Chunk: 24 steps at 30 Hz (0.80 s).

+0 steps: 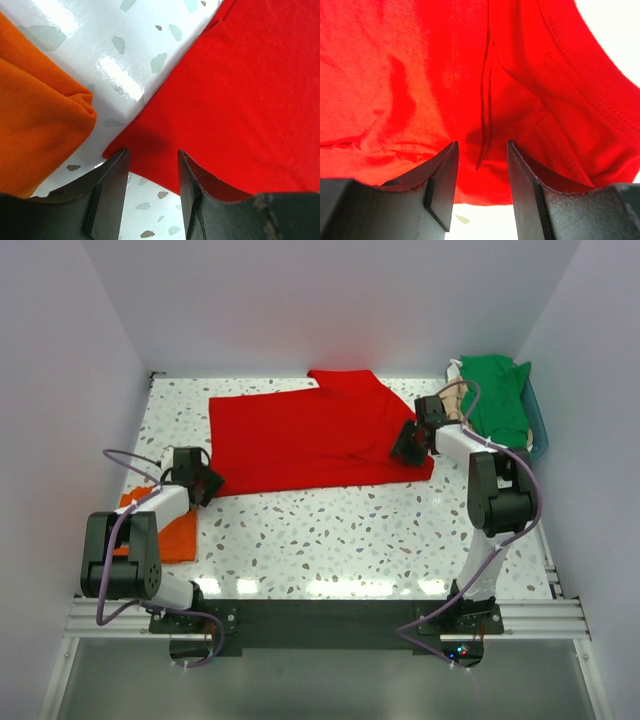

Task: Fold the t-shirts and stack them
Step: Fold the tshirt

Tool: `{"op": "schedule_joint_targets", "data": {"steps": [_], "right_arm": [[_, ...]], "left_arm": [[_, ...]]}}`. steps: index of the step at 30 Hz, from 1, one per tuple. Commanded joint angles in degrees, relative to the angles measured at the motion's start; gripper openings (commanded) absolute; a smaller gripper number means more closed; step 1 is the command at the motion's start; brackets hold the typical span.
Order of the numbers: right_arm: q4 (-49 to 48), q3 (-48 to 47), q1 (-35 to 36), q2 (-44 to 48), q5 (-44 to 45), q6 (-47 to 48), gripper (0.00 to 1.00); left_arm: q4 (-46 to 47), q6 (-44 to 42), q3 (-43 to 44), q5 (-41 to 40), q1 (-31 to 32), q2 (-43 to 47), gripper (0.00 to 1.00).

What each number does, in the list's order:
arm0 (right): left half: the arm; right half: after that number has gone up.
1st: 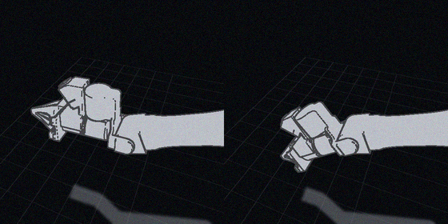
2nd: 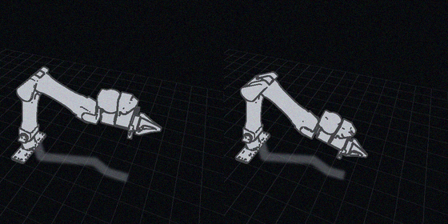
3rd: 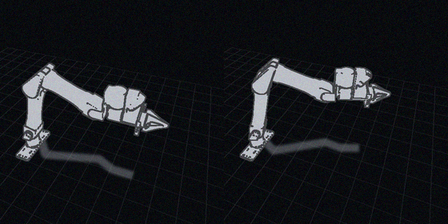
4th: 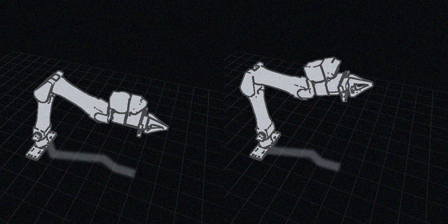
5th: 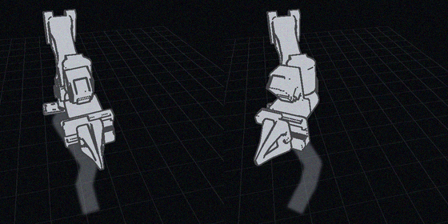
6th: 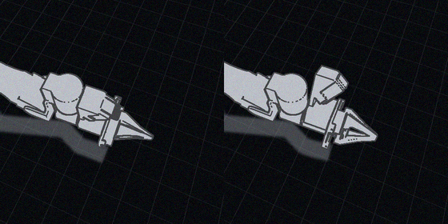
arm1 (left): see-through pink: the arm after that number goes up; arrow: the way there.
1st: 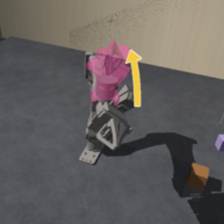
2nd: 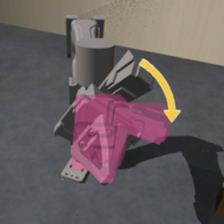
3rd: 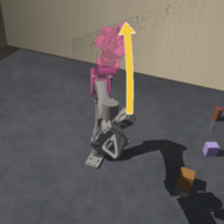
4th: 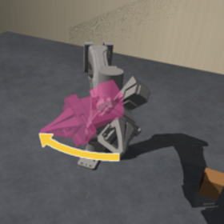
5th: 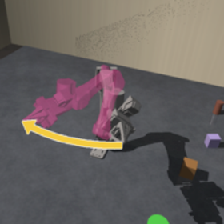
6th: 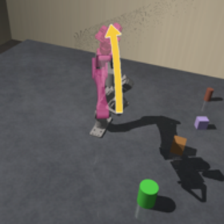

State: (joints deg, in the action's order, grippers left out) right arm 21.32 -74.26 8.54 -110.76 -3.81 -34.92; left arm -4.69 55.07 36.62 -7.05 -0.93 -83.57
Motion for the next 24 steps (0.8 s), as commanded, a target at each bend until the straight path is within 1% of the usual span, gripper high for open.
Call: {"op": "schedule_joint_targets", "data": {"steps": [1, 5, 10, 15, 20, 23, 24], "right_arm": [[-0.2, -0.3, 0.1, 5.9, 2.0, -0.2, 0.47], [0.1, 0.9, -0.4, 9.9, 2.3, -0.1, 0.47], [0.6, 2.9, -2.3, 14.7, 2.3, -0.2, 0.48], [0.5, 7.4, -3.6, 18.8, 2.7, -0.2, 0.48], [-0.7, 12.3, -4.9, 21.7, 2.8, -0.6, 0.47], [-1.2, 14.1, -5.5, 22.9, 2.1, -0.9, 0.47], [-1.2, 14.6, -5.5, 23.2, 1.8, -1.3, 0.47]], "left_arm": [[-0.7, 0.5, -0.7, -3.1, 0.1, -1.4, 0.48], [-2.3, 0.4, -0.4, -3.8, 0.1, -1.1, 0.47], [-2.1, -0.3, -0.6, -3.3, 0.2, 3.5, 0.5], [-6.4, -0.6, 0.1, -4.8, 0.1, 8.0, 0.52], [-9.4, 0.3, -1.3, -8.2, 0.2, 8.5, 0.53], [-8.5, 1.0, -2.8, -8.0, 0.2, 7.6, 0.53], [-6.6, 1.0, -3.2, -7.9, 0.1, 7.2, 0.53]]}}
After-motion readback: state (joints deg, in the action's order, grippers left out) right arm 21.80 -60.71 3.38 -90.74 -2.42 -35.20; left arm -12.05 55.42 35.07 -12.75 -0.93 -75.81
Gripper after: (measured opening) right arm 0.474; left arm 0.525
